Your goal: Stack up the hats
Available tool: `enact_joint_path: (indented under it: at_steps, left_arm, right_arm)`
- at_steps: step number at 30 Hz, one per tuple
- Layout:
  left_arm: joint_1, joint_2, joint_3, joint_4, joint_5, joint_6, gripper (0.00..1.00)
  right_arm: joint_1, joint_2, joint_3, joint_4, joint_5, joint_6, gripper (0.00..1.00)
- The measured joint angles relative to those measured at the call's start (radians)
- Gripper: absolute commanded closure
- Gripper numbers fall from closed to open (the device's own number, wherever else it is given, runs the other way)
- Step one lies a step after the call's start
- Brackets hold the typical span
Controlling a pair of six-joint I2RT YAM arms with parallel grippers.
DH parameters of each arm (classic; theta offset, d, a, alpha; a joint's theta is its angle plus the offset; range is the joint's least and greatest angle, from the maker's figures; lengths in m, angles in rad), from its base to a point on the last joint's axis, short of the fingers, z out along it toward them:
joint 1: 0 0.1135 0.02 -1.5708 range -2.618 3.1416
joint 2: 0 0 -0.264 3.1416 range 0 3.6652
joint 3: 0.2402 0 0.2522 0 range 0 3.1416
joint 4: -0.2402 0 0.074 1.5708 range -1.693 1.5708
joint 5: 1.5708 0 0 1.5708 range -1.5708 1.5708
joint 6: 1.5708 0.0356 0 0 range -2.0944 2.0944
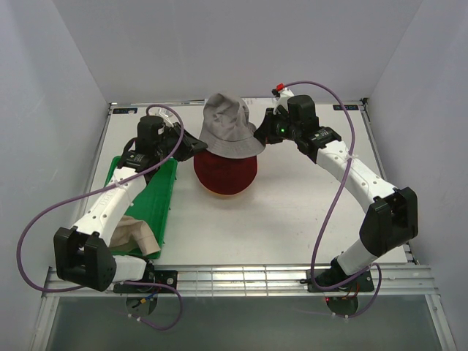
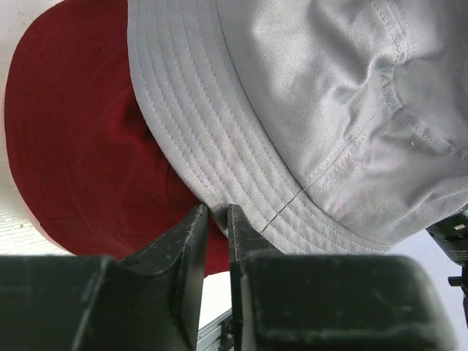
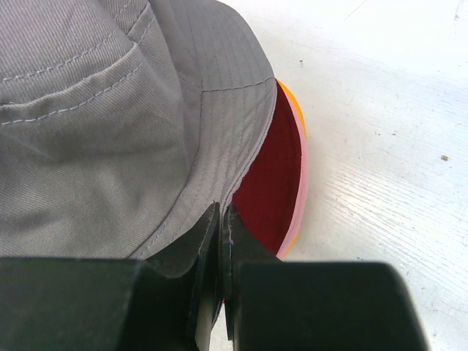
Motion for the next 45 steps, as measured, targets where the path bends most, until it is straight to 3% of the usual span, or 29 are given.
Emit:
enact_joint_path:
  at_steps: [12, 17, 33, 45]
  left_arm:
    - [0.0, 0.0, 0.023, -0.032, -0.018, 0.016, 0.89]
    - [0.0, 0.0, 0.045, -0.039, -0.025, 0.027, 1.0]
    - [0.0, -0.055, 0.064, -0.069, -0.029, 0.11, 1.0]
    - [0.0, -0.191, -0.06, -0.068, 0.014, 0.227, 1.0]
  right_arm:
    - [0.0, 0.0, 0.001, -0.003, 0.018, -0.012, 0.92]
    - [0.0, 0.0, 0.008, -0.007, 0.023, -0.023, 0.92]
    - [0.001, 0.024, 0.106, -0.036, 0.06, -0.033, 0.92]
    - [0.001, 0.077, 0.105, -0.035, 0.071, -0.018, 0.92]
